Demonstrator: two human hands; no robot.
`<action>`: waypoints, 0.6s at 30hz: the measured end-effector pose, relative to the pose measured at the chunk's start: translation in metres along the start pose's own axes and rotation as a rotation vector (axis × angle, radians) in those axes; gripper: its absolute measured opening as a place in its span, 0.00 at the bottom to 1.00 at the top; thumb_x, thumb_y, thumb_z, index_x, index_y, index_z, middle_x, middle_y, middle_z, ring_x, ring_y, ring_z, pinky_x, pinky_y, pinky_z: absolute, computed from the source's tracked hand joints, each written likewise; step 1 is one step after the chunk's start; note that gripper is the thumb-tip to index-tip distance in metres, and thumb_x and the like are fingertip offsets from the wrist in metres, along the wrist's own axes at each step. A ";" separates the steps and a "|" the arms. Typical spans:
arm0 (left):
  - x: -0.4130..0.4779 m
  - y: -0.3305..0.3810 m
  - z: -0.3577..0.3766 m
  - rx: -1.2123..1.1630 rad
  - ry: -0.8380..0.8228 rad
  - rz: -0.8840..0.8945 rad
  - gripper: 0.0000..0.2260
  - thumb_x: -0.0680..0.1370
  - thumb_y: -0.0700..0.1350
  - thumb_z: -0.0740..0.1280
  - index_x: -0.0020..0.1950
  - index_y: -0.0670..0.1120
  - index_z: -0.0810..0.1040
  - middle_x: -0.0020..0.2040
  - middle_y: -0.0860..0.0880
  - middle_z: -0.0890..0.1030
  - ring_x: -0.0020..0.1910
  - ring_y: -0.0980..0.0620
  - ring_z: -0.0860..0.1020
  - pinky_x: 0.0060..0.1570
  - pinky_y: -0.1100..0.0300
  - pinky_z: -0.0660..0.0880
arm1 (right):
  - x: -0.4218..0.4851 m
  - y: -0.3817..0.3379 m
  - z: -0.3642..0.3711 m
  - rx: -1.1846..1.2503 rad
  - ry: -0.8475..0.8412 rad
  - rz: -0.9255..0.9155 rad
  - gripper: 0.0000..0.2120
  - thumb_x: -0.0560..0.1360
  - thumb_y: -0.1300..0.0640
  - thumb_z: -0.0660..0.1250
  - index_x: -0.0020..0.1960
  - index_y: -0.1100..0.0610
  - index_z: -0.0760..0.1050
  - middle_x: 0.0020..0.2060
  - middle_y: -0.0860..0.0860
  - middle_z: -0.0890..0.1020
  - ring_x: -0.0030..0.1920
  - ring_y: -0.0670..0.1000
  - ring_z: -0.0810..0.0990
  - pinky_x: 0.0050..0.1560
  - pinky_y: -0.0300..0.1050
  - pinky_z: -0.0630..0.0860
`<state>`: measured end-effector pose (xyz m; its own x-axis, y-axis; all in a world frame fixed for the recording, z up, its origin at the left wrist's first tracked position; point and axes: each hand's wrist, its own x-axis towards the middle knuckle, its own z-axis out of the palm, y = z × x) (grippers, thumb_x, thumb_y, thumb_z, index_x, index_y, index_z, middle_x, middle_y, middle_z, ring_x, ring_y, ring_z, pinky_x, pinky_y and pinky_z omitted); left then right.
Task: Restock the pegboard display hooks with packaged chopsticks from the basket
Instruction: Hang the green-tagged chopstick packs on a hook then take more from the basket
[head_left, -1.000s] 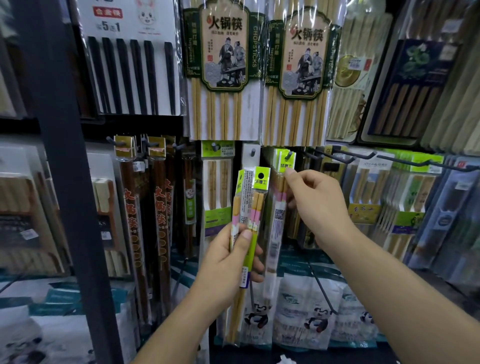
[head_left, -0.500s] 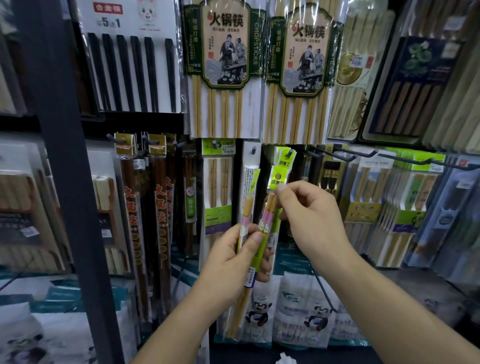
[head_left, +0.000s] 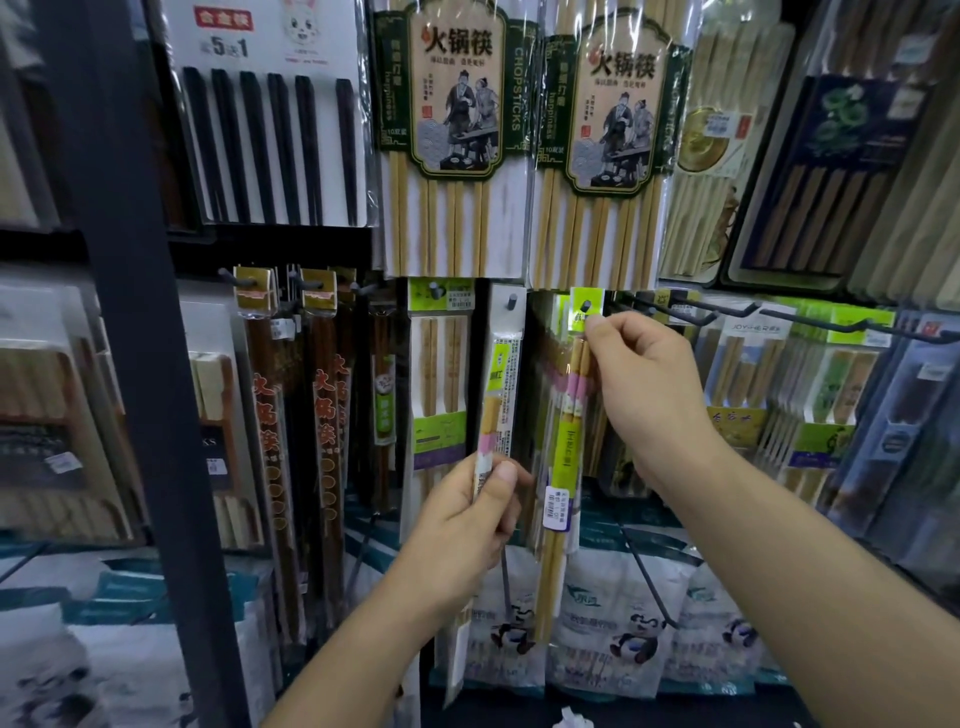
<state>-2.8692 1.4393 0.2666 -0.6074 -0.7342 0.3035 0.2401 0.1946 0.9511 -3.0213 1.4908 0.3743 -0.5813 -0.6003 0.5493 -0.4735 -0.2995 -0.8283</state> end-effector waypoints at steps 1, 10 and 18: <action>-0.001 0.002 0.001 -0.022 -0.007 -0.007 0.11 0.83 0.51 0.61 0.52 0.44 0.76 0.31 0.54 0.71 0.26 0.57 0.65 0.26 0.64 0.61 | 0.001 0.001 0.001 0.002 0.006 0.008 0.17 0.84 0.53 0.62 0.40 0.59 0.79 0.24 0.44 0.76 0.24 0.40 0.72 0.26 0.31 0.69; -0.004 0.009 0.001 -0.093 0.036 -0.051 0.10 0.87 0.46 0.55 0.49 0.43 0.67 0.36 0.51 0.74 0.27 0.56 0.64 0.26 0.62 0.58 | 0.009 0.006 0.002 0.009 0.024 0.035 0.17 0.83 0.51 0.63 0.41 0.60 0.79 0.32 0.52 0.76 0.32 0.47 0.72 0.35 0.38 0.72; -0.005 0.013 0.001 -0.027 0.035 0.063 0.09 0.86 0.43 0.60 0.50 0.39 0.73 0.37 0.46 0.77 0.34 0.52 0.78 0.31 0.56 0.79 | 0.000 0.016 -0.002 -0.107 0.027 0.038 0.14 0.81 0.49 0.67 0.40 0.55 0.81 0.32 0.49 0.82 0.31 0.43 0.78 0.41 0.40 0.73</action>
<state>-2.8638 1.4468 0.2776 -0.5638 -0.7431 0.3605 0.2977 0.2243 0.9279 -3.0305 1.4877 0.3610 -0.6171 -0.5893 0.5215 -0.5176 -0.1952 -0.8331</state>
